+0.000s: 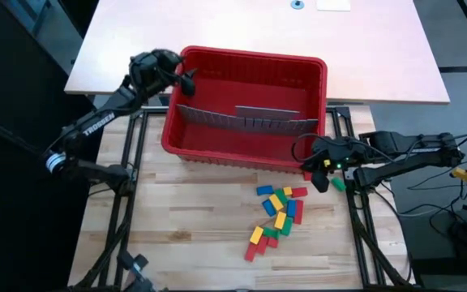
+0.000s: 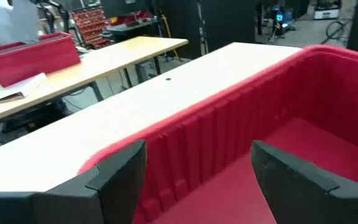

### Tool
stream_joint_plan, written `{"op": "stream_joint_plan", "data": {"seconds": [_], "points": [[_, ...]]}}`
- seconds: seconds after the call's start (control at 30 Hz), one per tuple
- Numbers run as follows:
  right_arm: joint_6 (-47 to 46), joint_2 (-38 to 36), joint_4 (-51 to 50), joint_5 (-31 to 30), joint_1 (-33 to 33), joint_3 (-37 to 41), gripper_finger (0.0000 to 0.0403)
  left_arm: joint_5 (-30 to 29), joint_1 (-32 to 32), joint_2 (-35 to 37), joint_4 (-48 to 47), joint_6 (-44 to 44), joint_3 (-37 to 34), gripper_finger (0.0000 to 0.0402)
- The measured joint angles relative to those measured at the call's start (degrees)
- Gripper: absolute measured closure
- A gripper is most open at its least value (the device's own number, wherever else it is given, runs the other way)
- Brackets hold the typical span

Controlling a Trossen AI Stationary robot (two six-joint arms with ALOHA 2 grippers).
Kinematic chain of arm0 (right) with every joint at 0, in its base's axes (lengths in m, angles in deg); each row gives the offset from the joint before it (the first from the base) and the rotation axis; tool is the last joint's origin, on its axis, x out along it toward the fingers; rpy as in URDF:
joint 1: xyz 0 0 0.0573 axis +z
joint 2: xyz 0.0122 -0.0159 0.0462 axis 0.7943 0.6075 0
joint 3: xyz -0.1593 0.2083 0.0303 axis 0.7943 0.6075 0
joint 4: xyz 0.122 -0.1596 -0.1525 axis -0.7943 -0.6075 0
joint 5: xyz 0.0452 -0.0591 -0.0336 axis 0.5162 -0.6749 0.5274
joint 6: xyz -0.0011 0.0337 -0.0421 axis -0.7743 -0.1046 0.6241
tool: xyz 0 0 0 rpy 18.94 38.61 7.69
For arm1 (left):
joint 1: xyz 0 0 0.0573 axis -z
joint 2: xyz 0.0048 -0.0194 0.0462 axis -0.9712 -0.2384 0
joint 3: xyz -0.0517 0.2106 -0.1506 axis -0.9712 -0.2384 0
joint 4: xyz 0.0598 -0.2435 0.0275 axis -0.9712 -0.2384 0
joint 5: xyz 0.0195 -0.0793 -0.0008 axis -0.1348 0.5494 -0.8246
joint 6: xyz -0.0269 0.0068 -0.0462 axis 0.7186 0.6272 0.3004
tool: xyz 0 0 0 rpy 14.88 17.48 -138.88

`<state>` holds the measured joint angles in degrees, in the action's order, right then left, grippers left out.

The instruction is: Sort blocks

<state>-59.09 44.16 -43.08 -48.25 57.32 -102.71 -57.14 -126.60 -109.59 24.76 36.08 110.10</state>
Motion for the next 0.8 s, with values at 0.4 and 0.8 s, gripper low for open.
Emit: {"op": "stream_joint_plan", "data": {"seconds": [0.4,0.8], "points": [[1.35,1.20,2.84,1.24,0.40,0.04,0.0403,-1.64,-5.08,-15.45,-13.23,1.51,18.17,0.0127],[2.73,1.20,3.02,1.58,0.66,0.14,0.0403,-4.49,-7.31,-24.87,-14.03,-0.50,30.64,0.0127]]}}
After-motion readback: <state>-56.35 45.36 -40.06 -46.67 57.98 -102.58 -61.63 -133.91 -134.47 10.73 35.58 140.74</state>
